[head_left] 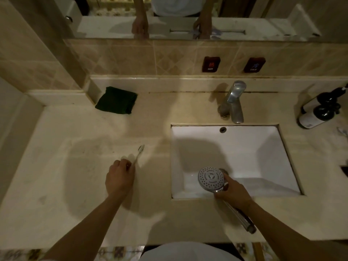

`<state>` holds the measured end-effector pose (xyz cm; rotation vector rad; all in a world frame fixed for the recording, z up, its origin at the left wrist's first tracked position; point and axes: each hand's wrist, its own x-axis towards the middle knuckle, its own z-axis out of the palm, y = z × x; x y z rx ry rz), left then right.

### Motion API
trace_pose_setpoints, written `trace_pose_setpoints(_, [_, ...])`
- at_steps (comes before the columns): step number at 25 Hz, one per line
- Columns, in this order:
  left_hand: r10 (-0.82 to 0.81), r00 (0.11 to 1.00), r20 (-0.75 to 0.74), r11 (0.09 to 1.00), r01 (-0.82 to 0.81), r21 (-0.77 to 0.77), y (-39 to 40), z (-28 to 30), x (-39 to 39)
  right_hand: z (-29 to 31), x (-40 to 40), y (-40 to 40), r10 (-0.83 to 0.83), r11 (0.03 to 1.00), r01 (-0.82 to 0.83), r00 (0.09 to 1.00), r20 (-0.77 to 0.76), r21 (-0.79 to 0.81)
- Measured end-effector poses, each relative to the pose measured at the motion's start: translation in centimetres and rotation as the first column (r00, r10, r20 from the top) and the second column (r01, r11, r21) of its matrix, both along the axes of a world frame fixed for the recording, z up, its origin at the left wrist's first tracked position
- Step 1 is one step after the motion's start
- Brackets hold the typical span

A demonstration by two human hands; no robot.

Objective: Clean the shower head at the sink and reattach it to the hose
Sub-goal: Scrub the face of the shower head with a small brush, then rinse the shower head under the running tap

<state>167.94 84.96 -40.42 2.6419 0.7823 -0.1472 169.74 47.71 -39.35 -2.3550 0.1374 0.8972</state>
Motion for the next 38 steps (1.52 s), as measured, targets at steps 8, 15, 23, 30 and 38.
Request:
trace_pose_setpoints(8, [-0.010, 0.991, 0.136, 0.999, 0.003, 0.049, -2.9, 1.5, 2.9, -0.2, 3.7, -3.5, -0.329, 0.918, 0.324, 0.944, -0.015, 0.229])
trace_pose_setpoints(15, [-0.257, 0.900, 0.353, 0.964, 0.264, 0.029, -18.1, 7.3, 15.0, 0.6, 9.1, -8.4, -0.386, 0.798, 0.455, 0.889, -0.246, 0.396])
trace_pose_setpoints(23, [-0.536, 0.819, 0.205, 0.839, 0.544, 0.020, -28.7, 13.3, 25.0, 1.0, 13.6, -9.1, -0.415, 0.685, 0.589, 0.799, -0.436, 0.428])
trace_pose_setpoints(30, [-0.600, 0.799, 0.037, 0.790, 0.584, 0.187, -29.7, 11.7, 27.6, 0.3, 14.7, -7.3, -0.498, 0.607, 0.637, 0.771, -0.398, 0.474])
trace_pose_setpoints(38, [-0.607, 0.790, 0.080, 0.790, 0.590, 0.170, -29.8, 10.8, 27.8, -1.1, 16.4, -6.8, -0.506, 0.688, 0.608, 0.793, -0.339, 0.397])
